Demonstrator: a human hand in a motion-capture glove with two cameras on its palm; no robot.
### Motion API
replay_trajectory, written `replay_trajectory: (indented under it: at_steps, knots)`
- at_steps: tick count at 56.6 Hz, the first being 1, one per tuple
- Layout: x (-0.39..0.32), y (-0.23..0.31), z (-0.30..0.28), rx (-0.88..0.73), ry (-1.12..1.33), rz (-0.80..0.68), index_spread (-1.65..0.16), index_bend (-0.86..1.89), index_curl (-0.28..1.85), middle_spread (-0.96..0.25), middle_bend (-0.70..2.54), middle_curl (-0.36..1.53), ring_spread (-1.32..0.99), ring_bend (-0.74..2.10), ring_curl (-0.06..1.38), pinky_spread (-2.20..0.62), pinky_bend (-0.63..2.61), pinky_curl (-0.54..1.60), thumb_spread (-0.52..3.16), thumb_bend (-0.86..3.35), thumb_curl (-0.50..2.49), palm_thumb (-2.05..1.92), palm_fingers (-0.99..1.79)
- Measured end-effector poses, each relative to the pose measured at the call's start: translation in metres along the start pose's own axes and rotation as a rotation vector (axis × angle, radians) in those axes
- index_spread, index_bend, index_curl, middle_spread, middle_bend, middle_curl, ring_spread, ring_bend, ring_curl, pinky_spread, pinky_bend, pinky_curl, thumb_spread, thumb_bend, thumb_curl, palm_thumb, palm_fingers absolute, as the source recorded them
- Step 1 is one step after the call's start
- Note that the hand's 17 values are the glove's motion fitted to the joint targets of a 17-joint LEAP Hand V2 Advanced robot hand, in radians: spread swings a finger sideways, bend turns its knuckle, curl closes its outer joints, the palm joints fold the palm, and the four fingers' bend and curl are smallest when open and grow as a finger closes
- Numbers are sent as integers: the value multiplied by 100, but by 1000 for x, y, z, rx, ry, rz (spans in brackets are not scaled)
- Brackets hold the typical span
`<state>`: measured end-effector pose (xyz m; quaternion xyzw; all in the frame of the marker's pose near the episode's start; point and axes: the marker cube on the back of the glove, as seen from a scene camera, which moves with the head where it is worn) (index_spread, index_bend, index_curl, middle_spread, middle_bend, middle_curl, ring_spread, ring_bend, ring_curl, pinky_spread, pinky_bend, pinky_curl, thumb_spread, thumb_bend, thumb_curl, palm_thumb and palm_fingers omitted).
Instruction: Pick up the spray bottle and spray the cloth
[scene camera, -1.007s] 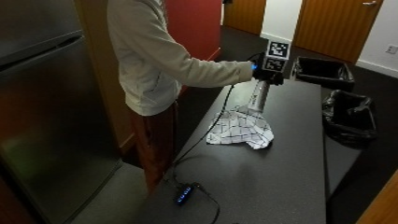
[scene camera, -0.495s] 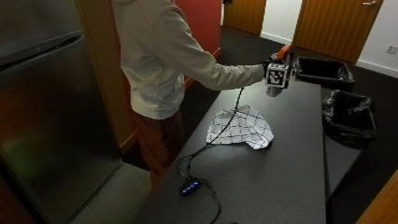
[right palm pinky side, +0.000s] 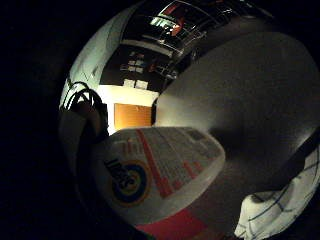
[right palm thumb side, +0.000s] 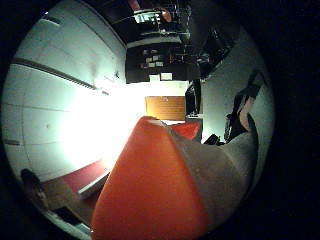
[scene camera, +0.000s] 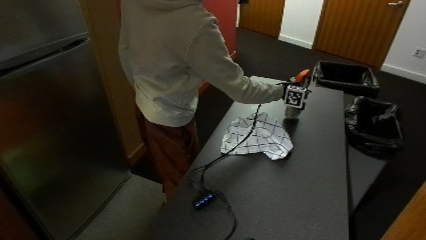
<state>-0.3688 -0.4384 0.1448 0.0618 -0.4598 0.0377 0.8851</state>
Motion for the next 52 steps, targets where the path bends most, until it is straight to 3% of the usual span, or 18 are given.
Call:
replay_trajectory:
  at_steps: [3,13,19,23,24,29,33,37,41,52]
  knots:
    - [17,1,6,-14,121,-9,-15,45,55,-7,63,51,-15,58,46,-21,32,37,14,-3,79,94,134]
    - [-5,-13,14,-8,-18,-27,-16,43,55,-7,62,51,-15,58,46,-21,31,37,17,-4,79,93,133]
    - [-1,-22,17,-76,81,-75,-16,37,54,-8,60,50,-15,56,46,-20,33,37,23,-4,79,91,128]
    - [0,-32,18,-53,122,-110,-19,20,50,-10,50,47,-15,53,44,-15,36,38,43,-5,76,87,99]
    - [-1,-33,15,-54,116,-117,-20,11,48,-10,45,46,-14,47,43,-12,37,39,51,-7,73,82,75]
    - [-9,-11,-4,-206,56,-137,-25,4,43,-9,35,43,-13,41,44,-4,42,42,68,-8,64,69,37]
    - [-7,-32,-21,-26,107,-172,-28,4,36,-7,28,40,-13,40,40,1,46,41,76,-8,58,60,29]
    - [-15,-30,-40,5,86,-192,-30,6,31,-7,24,38,-12,39,37,4,48,39,81,-6,53,55,25]
    - [-12,-46,-52,174,147,-210,-31,8,28,-7,23,38,-11,41,37,5,50,39,83,-5,49,53,24]
    - [-44,24,-72,-164,-25,-232,-33,10,24,-5,22,37,-11,43,36,8,50,38,87,-4,43,52,21]
